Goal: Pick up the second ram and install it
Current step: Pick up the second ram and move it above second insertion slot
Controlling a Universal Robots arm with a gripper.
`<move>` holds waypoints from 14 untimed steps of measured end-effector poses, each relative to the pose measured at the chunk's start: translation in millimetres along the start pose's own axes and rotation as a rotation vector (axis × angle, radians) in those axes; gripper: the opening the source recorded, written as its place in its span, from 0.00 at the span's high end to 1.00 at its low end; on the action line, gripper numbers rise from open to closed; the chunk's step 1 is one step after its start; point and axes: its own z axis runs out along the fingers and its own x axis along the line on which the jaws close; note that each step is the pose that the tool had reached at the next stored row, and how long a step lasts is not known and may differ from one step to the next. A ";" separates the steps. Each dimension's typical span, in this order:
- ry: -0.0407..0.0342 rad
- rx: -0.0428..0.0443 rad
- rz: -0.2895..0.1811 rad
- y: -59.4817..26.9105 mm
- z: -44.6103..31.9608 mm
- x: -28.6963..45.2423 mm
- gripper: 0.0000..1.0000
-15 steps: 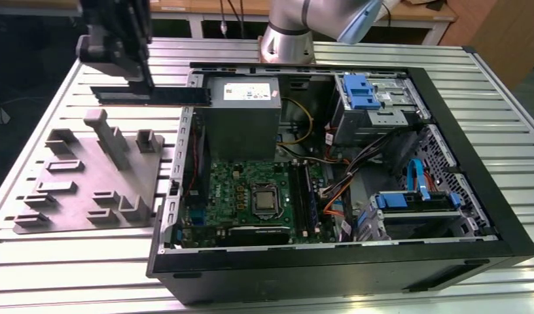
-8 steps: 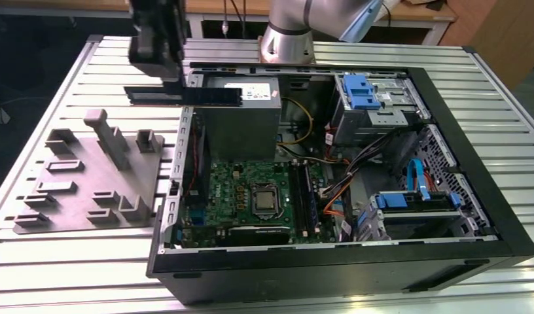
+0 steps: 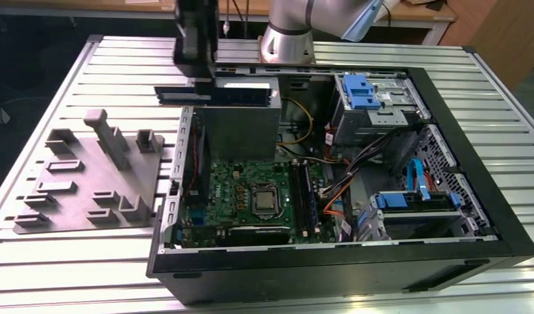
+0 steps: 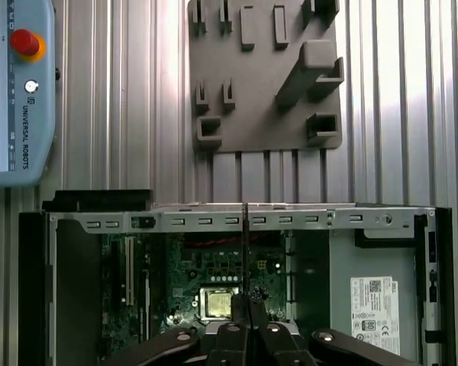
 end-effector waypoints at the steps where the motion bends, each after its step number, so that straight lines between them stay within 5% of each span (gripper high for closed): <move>1: 0.0000 -0.0001 0.000 -4.1 -0.1 -0.1 0.89; 8: -0.0001 -0.0007 0.000 -29.0 -0.9 -0.8 0.89; 14: -0.0001 -0.0007 0.000 -38.9 -1.1 -1.0 0.89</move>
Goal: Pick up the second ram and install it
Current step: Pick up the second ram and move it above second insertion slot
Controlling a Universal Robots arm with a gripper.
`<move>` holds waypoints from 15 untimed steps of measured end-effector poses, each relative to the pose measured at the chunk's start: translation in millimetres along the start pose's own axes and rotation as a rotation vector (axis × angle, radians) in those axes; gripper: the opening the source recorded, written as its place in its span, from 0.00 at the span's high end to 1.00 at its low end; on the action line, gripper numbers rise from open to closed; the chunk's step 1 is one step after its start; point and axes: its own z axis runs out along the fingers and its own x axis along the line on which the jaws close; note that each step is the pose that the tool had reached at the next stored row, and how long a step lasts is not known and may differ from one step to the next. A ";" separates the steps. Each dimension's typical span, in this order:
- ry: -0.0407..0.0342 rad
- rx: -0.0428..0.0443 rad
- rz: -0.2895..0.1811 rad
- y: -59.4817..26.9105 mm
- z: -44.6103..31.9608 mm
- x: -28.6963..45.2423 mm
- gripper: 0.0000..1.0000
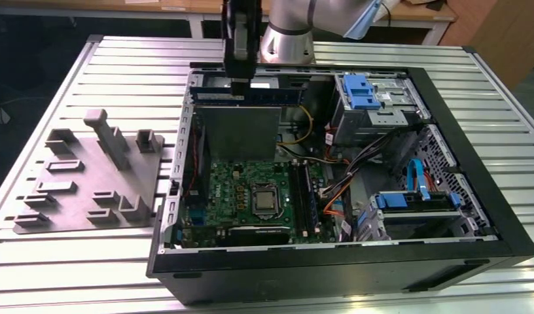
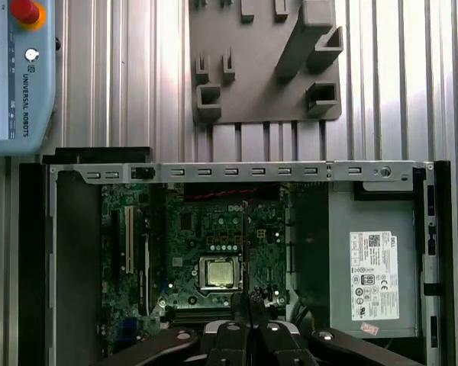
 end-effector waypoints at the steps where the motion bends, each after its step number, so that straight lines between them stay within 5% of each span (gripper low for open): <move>1: 0.0001 0.0000 0.000 -2.3 0.0 -0.1 0.89; 8: 0.0001 -0.0001 0.000 -19.2 -0.2 -0.5 0.89; 15: -0.0003 -0.0001 0.000 -19.6 2.2 -0.5 0.89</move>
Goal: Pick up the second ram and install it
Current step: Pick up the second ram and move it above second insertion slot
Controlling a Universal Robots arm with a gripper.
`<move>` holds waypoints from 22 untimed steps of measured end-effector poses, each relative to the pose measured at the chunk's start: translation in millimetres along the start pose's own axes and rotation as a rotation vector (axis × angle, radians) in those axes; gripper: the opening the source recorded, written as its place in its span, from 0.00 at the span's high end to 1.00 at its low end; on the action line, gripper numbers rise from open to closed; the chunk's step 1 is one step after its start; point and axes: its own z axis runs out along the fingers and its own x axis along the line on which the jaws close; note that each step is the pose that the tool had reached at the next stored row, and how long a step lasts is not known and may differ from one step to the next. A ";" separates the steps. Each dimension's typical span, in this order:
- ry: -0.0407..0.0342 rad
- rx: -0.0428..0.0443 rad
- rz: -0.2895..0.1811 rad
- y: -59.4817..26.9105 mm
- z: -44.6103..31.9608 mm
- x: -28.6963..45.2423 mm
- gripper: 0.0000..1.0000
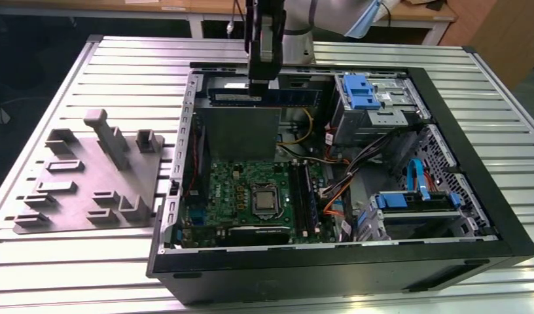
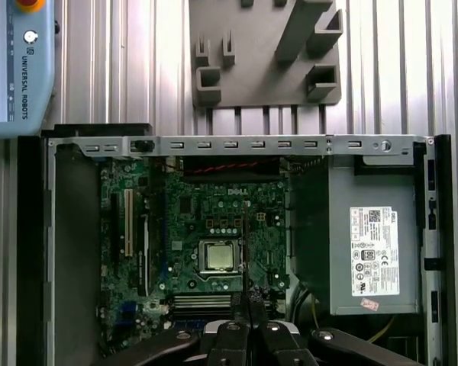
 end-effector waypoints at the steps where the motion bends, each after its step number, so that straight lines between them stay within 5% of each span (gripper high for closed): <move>1: -0.0004 0.0000 0.000 -0.1 1.7 0.1 0.89; 22: -0.0004 -0.0001 0.000 -2.0 39.9 1.4 0.89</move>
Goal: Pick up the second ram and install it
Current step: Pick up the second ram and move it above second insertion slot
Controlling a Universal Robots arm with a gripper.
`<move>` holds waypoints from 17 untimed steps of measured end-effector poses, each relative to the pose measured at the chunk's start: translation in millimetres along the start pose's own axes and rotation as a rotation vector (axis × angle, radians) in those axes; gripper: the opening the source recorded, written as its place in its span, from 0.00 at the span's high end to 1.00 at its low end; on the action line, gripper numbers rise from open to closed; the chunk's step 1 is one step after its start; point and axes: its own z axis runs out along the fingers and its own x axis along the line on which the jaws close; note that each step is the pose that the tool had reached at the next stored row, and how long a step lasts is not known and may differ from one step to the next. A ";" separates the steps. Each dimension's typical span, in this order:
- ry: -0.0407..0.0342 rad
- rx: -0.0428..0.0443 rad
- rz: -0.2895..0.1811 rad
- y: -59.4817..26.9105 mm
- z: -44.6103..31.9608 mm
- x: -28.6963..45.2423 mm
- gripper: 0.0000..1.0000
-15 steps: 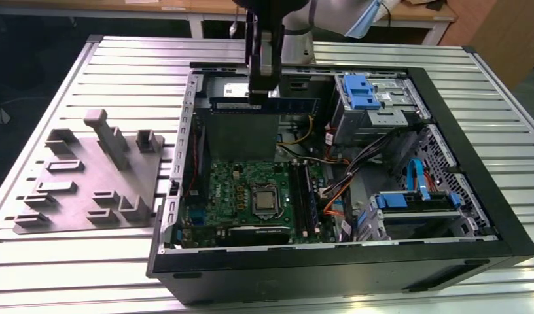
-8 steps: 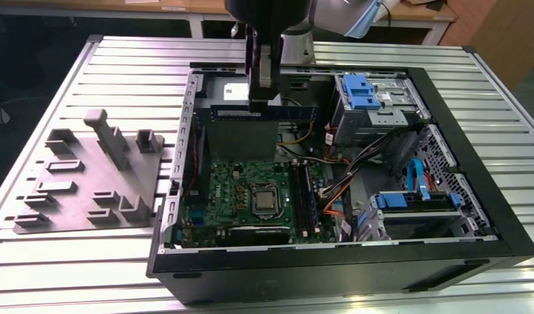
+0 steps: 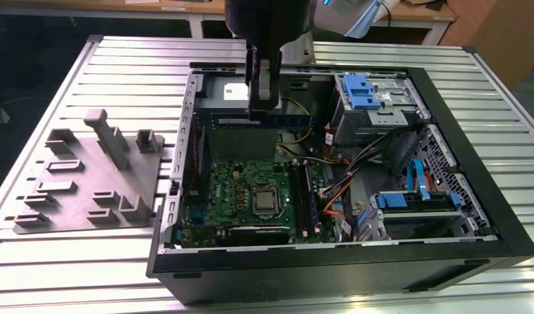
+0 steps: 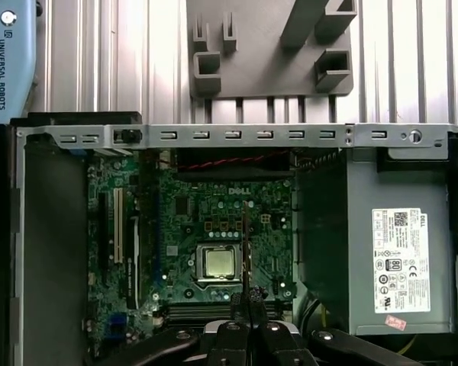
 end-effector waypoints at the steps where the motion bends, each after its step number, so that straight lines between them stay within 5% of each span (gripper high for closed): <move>1: 0.0000 0.0000 0.000 -0.2 1.8 0.0 0.89; 17: -0.0001 0.0000 0.000 -6.9 30.6 0.9 0.89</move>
